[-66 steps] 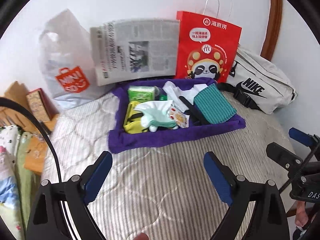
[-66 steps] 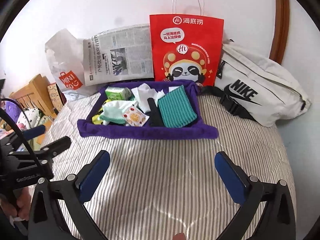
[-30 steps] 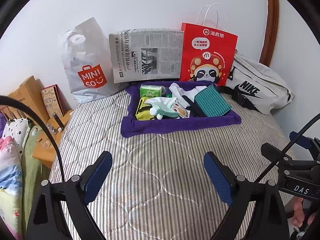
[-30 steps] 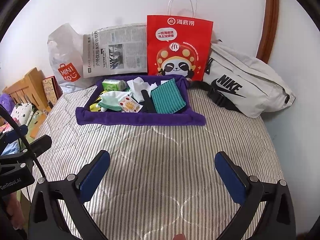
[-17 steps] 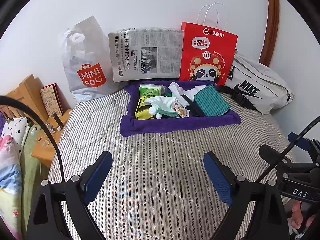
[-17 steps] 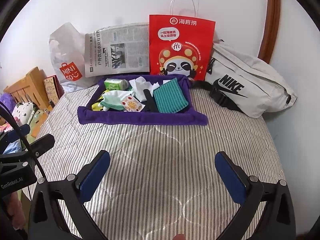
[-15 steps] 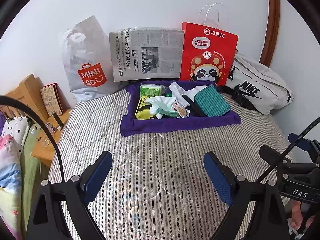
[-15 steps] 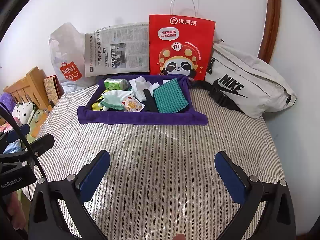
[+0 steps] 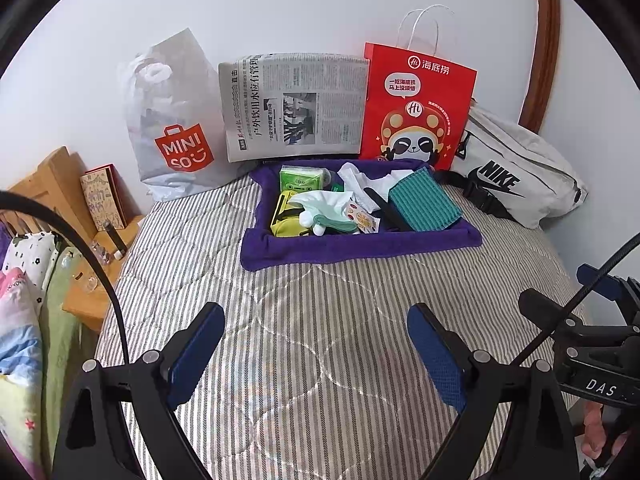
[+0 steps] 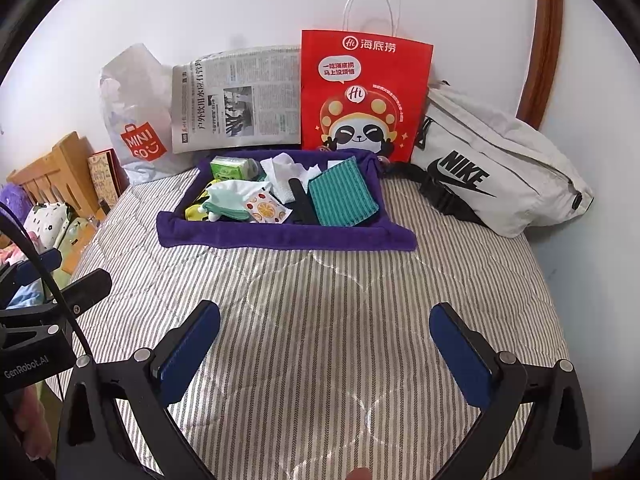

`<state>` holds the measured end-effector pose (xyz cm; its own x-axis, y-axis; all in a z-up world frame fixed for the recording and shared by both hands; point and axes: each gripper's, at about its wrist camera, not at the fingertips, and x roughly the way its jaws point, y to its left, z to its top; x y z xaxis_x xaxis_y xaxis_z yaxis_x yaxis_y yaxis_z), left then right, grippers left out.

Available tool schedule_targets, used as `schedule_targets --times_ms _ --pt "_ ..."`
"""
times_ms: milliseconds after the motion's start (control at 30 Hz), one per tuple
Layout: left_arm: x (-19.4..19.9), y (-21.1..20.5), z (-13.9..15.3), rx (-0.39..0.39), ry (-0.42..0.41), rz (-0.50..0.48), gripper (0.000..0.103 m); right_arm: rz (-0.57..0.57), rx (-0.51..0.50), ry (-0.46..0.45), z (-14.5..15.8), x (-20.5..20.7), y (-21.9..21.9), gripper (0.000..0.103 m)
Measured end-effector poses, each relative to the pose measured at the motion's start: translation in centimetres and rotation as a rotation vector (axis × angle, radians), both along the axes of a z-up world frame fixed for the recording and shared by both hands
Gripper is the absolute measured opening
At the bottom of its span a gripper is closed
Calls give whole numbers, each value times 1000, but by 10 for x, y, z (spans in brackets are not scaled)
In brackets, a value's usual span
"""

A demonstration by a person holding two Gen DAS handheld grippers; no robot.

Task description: Organize soft objects

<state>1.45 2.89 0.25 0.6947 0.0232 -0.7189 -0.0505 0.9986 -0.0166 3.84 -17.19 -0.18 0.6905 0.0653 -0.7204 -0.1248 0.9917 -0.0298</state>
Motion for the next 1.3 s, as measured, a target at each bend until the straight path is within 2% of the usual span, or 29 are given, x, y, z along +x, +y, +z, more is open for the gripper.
schedule_targets --times_ms 1300 --pt "-2 -2 0 -2 7 -1 93 0 -3 8 0 -1 -1 103"
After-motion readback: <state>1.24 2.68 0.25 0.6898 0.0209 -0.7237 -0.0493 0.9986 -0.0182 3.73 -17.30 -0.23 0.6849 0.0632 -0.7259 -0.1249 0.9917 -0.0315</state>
